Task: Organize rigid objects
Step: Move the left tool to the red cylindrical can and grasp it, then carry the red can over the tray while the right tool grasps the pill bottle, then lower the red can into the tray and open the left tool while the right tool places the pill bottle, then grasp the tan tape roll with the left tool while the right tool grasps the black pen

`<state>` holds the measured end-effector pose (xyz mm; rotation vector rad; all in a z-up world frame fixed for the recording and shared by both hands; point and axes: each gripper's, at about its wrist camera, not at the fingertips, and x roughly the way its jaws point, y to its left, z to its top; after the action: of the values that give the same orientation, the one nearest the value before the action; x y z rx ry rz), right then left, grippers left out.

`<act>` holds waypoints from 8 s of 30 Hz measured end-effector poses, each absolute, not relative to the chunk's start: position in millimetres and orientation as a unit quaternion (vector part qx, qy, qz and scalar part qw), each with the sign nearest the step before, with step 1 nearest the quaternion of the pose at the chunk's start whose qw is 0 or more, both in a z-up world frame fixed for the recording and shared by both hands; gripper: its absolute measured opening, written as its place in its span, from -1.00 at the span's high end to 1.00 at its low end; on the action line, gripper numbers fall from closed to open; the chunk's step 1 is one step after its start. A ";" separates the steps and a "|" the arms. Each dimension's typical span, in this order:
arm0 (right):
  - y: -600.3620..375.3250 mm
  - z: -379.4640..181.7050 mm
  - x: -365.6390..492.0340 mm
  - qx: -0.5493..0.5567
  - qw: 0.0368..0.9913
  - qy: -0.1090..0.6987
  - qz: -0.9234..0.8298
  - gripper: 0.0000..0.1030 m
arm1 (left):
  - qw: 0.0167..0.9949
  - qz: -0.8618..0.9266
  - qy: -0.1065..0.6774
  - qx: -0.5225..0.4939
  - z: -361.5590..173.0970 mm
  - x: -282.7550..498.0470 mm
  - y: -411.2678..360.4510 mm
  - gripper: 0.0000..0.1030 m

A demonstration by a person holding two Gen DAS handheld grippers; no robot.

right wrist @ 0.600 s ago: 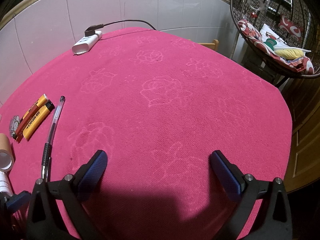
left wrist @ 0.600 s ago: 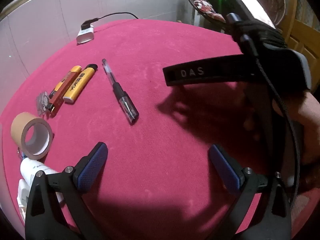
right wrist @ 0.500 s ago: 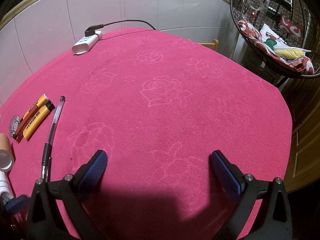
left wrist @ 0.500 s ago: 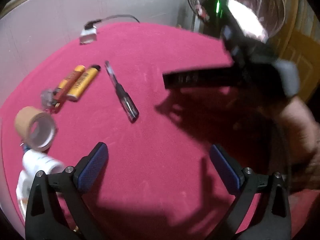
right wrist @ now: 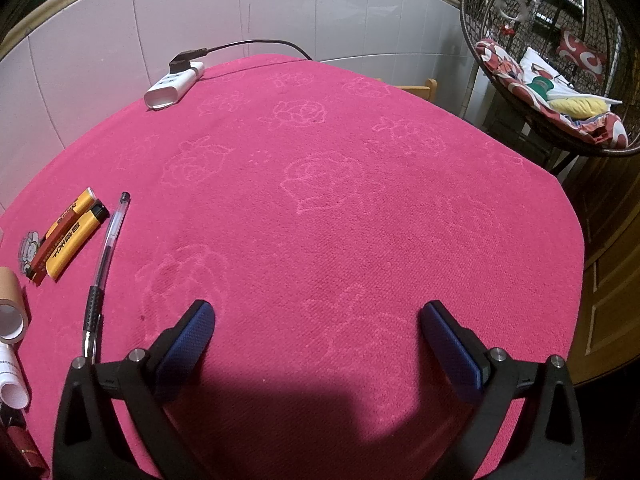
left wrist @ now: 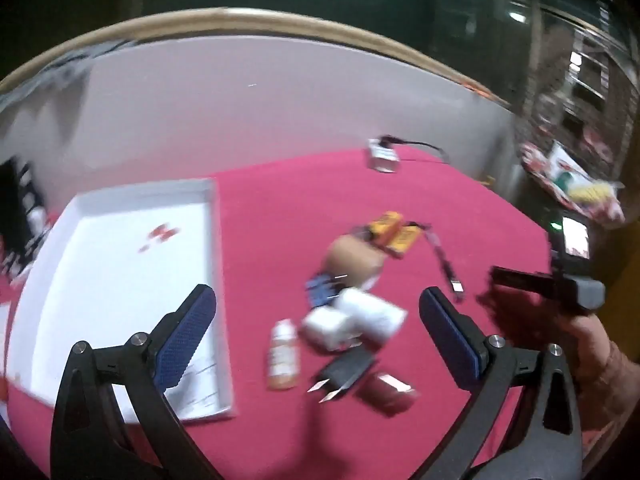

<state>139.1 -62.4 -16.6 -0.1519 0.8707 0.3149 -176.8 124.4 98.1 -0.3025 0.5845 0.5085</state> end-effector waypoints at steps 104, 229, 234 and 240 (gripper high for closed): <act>152.6 127.7 -92.7 -0.177 0.731 0.188 0.631 0.30 | 0.829 0.470 0.254 -0.165 125.0 -299.4 227.5 0.12; 32.3 -15.8 90.7 -0.173 0.825 0.353 0.406 0.42 | 0.891 0.202 0.402 -0.068 45.2 -39.9 126.6 0.07; 20.0 -14.5 87.7 -0.164 0.817 0.354 0.424 0.86 | 0.899 0.215 0.375 -0.071 62.9 -52.7 117.1 0.07; -8.5 18.4 92.7 -0.081 0.825 0.341 0.443 0.86 | 0.905 0.244 0.340 -0.081 88.0 -71.0 118.5 0.07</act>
<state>92.7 -8.5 18.4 -0.1730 0.7257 0.9421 -71.0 118.5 88.0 -0.1670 0.7030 0.5043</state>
